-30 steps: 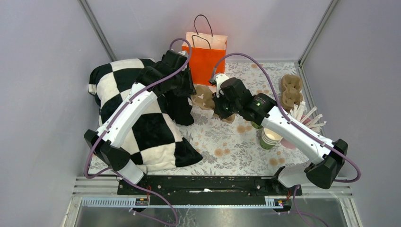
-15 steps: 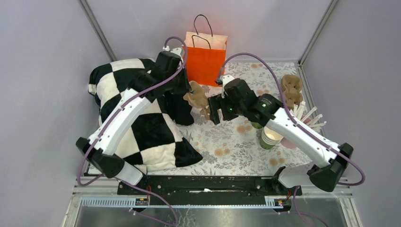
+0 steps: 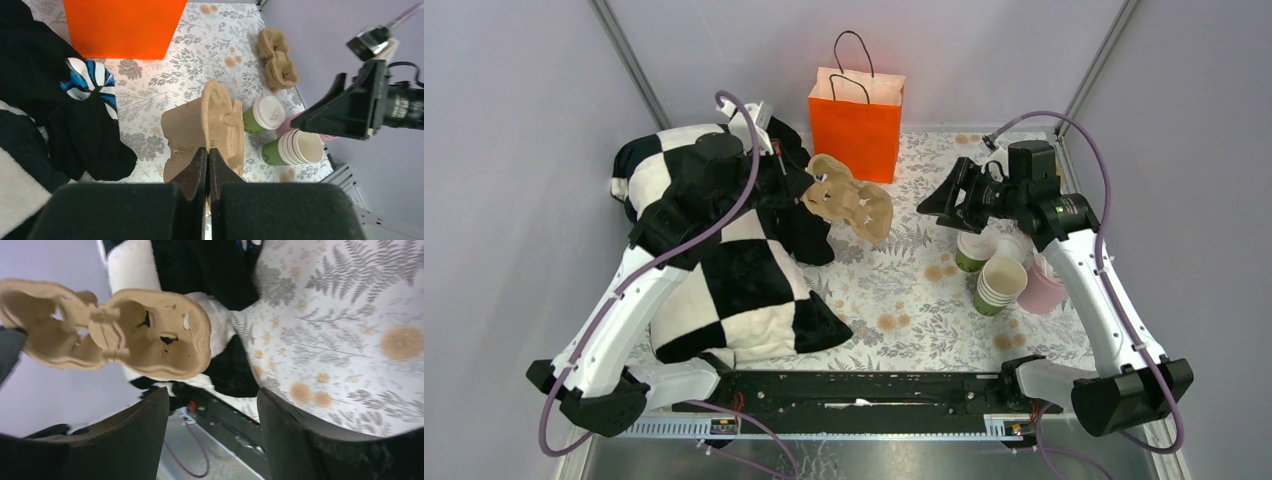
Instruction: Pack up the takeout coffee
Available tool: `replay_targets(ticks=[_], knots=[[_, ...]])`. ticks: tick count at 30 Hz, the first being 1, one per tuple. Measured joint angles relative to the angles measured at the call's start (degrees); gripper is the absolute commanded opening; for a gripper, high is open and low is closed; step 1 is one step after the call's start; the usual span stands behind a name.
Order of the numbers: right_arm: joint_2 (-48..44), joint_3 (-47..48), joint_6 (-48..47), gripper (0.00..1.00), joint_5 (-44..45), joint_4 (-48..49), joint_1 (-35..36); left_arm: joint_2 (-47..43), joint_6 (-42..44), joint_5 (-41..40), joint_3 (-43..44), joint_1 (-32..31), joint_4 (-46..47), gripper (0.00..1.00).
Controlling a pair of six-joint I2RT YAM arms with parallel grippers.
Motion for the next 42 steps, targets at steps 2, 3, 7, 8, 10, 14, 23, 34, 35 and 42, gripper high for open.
replay_targets(ticks=[2,3,7,8,10,14,23,34,35,42], knots=[[0.15,-2.10,2.64,0.68,-4.46,3.10,-1.77,-2.03,-1.29,0.11,-1.95,0.00,1.51,0.00],[0.13,-3.26,4.20,0.67,-6.67,4.96,-2.40,-2.97,-2.14,0.20,-2.75,0.00,2.05,0.00],[-0.70,-8.39,11.34,0.66,-14.01,15.19,-2.95,-5.95,-5.55,0.42,-4.98,0.00,4.85,0.00],[-1.14,-9.46,12.83,0.66,-15.08,17.11,-2.95,-6.54,-6.49,0.46,-5.35,0.00,5.57,0.00],[-2.29,-11.80,16.33,0.66,-17.16,22.25,-2.95,-7.54,-8.09,0.48,-5.77,0.00,6.80,0.00],[-4.09,-14.58,21.62,0.66,-19.32,30.36,-2.95,-8.55,-11.08,0.70,-5.81,0.00,9.51,0.00],[-6.14,-17.79,29.55,0.55,-20.26,44.37,-2.97,-8.98,-14.38,2.58,-5.81,0.39,12.17,0.00],[-7.15,-20.98,34.01,0.39,-19.17,52.00,-2.97,-9.16,-15.28,5.62,-6.14,2.27,12.61,0.00],[-7.19,-21.00,34.27,0.37,-19.06,52.46,-2.97,-9.40,-15.47,5.79,-6.62,2.49,12.92,0.00],[-7.21,-21.77,36.52,0.31,-19.08,56.63,-2.97,-10.10,-16.79,6.84,-8.20,3.28,13.51,0.00]])
